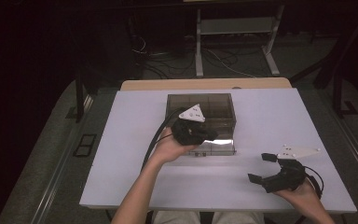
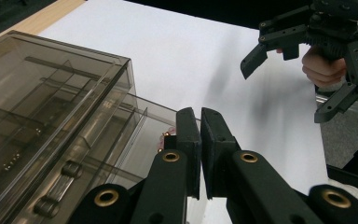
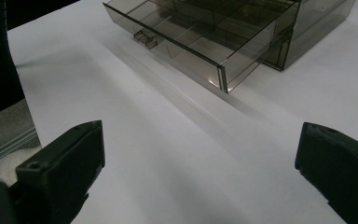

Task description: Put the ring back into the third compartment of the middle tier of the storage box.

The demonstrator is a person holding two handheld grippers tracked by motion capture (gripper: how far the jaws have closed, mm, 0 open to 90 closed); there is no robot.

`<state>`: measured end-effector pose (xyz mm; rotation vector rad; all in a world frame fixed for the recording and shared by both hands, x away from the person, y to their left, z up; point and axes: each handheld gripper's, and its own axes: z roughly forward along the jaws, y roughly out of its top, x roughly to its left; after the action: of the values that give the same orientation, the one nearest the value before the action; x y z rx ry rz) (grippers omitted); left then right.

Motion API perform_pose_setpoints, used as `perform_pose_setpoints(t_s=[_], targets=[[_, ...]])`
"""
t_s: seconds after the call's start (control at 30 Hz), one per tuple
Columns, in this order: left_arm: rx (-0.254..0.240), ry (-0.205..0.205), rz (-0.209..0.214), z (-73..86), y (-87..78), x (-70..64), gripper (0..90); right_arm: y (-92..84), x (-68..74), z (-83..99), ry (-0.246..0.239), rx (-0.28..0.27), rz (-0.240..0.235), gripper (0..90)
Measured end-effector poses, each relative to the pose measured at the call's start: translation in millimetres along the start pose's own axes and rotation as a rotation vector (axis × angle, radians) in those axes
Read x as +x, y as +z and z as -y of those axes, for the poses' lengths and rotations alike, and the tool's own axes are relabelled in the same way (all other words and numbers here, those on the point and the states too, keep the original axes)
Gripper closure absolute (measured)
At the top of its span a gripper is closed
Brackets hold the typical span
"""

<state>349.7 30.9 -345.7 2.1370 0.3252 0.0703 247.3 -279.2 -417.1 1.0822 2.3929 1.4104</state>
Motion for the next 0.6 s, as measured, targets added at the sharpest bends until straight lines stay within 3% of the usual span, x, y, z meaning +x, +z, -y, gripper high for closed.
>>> perform_pose_setpoints(t_s=[0.6], targets=[[-0.005,-0.011,0.022,2.8,21.3,3.0,86.2,1.2,0.7,0.9,-0.002,0.012,-0.002,0.9]])
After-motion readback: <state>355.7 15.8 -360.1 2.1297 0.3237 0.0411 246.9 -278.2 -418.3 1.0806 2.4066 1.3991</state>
